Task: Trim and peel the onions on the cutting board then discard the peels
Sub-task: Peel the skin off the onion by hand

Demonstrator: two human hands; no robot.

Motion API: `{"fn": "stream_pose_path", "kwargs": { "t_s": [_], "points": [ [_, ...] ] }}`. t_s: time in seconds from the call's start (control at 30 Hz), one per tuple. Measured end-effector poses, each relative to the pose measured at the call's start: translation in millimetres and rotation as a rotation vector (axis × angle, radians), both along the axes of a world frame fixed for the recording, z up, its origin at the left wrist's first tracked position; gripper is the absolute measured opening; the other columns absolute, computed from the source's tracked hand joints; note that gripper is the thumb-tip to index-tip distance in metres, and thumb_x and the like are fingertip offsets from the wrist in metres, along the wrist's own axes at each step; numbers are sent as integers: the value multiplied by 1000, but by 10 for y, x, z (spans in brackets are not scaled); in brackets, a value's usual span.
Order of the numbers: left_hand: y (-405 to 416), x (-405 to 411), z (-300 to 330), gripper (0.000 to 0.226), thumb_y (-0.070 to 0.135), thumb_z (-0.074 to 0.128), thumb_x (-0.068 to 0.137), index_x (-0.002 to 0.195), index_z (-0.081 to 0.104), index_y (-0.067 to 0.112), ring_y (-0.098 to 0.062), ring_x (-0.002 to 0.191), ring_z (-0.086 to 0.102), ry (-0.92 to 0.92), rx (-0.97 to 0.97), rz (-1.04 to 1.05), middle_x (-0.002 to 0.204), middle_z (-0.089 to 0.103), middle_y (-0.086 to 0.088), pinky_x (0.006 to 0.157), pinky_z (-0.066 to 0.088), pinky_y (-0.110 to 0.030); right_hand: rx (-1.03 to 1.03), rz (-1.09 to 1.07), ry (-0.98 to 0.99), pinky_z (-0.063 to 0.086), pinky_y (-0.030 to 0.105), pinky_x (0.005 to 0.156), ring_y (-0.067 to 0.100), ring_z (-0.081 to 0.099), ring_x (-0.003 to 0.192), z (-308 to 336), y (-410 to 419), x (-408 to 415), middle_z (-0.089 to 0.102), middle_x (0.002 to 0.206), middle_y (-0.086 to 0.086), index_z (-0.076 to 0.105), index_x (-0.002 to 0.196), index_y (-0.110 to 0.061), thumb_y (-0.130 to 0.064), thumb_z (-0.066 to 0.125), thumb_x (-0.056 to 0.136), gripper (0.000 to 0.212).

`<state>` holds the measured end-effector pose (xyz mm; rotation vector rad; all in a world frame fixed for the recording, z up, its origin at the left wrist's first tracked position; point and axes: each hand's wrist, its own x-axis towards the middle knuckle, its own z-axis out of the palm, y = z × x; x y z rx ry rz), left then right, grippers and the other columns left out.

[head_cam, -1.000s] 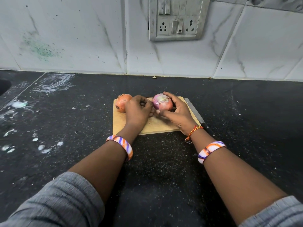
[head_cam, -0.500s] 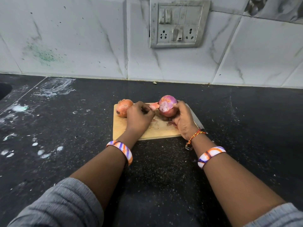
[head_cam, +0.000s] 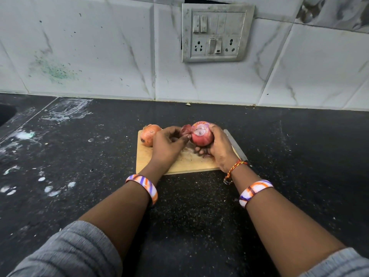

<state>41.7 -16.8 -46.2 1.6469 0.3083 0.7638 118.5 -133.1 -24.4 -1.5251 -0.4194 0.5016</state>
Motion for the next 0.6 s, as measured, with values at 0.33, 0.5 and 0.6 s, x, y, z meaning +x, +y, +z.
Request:
{"fn": "stream_pose_path", "kwargs": {
  "t_s": [0.33, 0.5, 0.6],
  "points": [
    [-58, -30, 43, 17, -1, 63, 82, 78, 62, 16, -1, 64, 57, 1, 15, -93, 74, 64, -1, 63, 48, -15, 163, -70, 116, 52, 22, 46, 18, 60, 51, 29, -8, 15, 59, 87, 20, 40, 117, -10, -26, 30, 101, 25],
    [-89, -58, 79, 17, -3, 59, 83, 90, 68, 10, -3, 70, 57, 45, 43, -187, 78, 65, 1, 69, 48, -17, 248, -109, 214, 57, 26, 53, 24, 63, 71, 31, -4, 32, 50, 123, 30, 35, 132, -1, -23, 36, 99, 40],
    [-73, -49, 73, 21, -3, 59, 82, 87, 69, 15, -5, 72, 56, 100, 95, -232, 79, 66, 0, 70, 46, -17, 285, -127, 262, 58, 31, 59, 29, 62, 83, 32, -14, 50, 49, 128, 30, 36, 133, -2, -22, 37, 98, 40]
  ]
}}
